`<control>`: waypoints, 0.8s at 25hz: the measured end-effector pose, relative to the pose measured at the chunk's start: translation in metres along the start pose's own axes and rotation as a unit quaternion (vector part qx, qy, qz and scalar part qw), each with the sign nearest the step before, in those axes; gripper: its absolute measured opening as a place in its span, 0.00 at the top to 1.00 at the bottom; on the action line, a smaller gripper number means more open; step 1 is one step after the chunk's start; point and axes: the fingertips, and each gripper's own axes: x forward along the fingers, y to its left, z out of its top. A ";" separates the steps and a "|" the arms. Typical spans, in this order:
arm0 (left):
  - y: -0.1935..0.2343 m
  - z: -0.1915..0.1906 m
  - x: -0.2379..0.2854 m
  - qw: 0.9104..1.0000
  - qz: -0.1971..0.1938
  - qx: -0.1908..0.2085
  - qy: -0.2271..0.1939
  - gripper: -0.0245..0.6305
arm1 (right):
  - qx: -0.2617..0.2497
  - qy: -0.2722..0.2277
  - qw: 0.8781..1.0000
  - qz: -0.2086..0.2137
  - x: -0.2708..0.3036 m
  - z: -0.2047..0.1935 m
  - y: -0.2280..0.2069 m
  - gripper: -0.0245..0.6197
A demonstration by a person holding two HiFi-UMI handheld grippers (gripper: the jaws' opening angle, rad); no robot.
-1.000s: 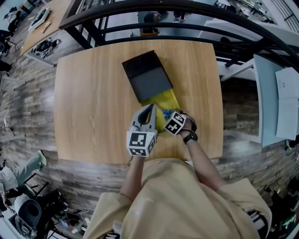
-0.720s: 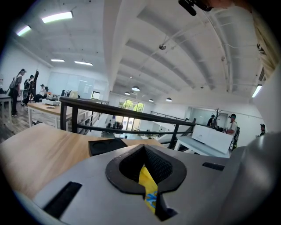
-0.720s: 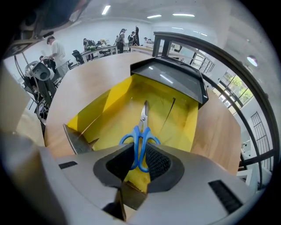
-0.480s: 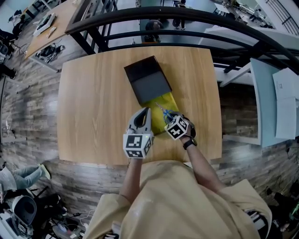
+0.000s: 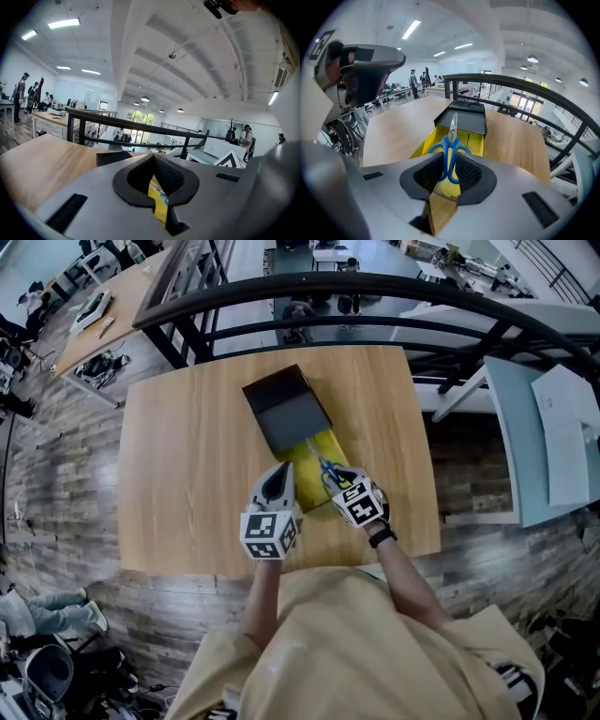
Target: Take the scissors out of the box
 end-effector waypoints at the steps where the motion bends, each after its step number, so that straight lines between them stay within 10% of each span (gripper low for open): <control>1: -0.002 0.002 -0.003 1.000 -0.001 -0.002 -0.002 0.94 | -0.009 -0.003 1.000 -0.005 -0.005 0.001 0.003 0.84; 20: -0.067 0.062 -0.085 0.992 0.034 0.084 -0.093 0.94 | 0.005 -0.232 0.968 -0.097 -0.185 0.084 0.011 0.84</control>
